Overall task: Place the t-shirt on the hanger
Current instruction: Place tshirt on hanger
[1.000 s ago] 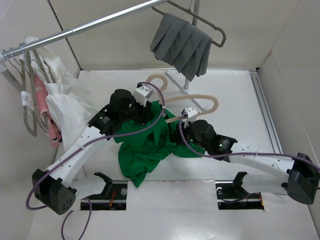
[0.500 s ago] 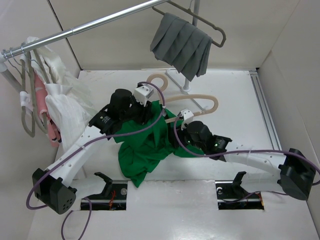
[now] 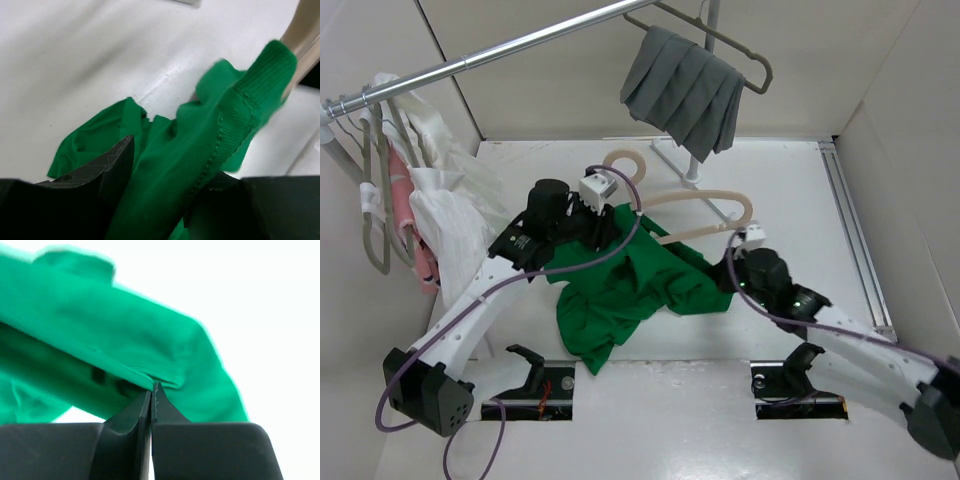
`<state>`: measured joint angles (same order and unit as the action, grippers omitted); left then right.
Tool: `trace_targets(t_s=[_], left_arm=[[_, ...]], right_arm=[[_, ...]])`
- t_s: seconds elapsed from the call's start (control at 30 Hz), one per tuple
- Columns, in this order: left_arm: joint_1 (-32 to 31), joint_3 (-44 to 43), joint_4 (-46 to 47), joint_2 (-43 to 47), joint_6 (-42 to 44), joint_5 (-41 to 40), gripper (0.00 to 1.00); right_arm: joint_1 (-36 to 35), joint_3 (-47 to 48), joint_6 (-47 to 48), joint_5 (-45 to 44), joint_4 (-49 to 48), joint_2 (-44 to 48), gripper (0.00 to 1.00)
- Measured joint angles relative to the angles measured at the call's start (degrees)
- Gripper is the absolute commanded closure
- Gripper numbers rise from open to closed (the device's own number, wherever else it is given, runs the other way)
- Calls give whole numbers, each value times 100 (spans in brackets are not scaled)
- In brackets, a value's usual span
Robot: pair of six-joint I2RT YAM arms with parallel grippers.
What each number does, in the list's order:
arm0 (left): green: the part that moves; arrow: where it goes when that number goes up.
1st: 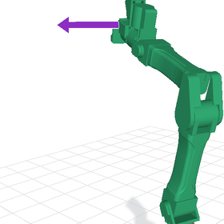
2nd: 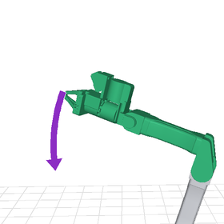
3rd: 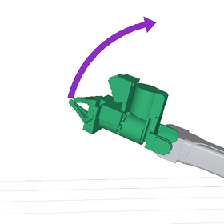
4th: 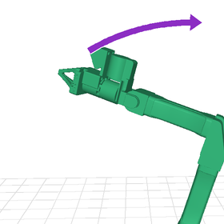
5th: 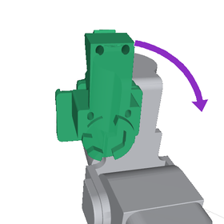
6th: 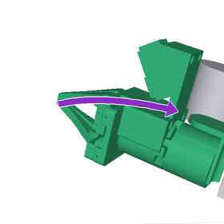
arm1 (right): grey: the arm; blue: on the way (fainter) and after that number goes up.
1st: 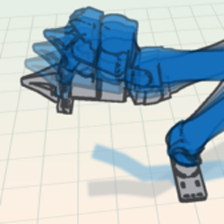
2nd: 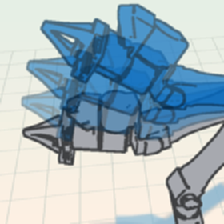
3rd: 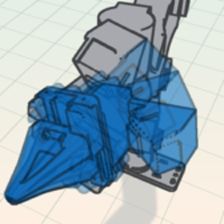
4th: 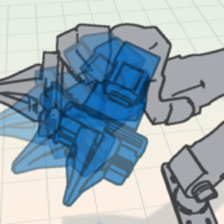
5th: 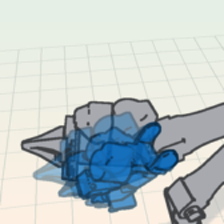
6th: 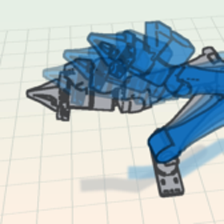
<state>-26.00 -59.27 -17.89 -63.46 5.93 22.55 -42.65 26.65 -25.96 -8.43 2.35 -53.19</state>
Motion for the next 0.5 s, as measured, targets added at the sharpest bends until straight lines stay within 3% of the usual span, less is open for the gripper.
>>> trace_targets(t_s=[0.2,0.33,0.5], left_arm=[[-149,621,-96,636,1327,498,100],[-664,684,-155,662,2092,236,100],[-767,793,20,608,2332,-654,100]], right_arm=[[1296,144,83,4,1134,1928,100],[1735,640,490,114,1915,1886,100],[1794,1405,1193,319,2697,1550,100]])
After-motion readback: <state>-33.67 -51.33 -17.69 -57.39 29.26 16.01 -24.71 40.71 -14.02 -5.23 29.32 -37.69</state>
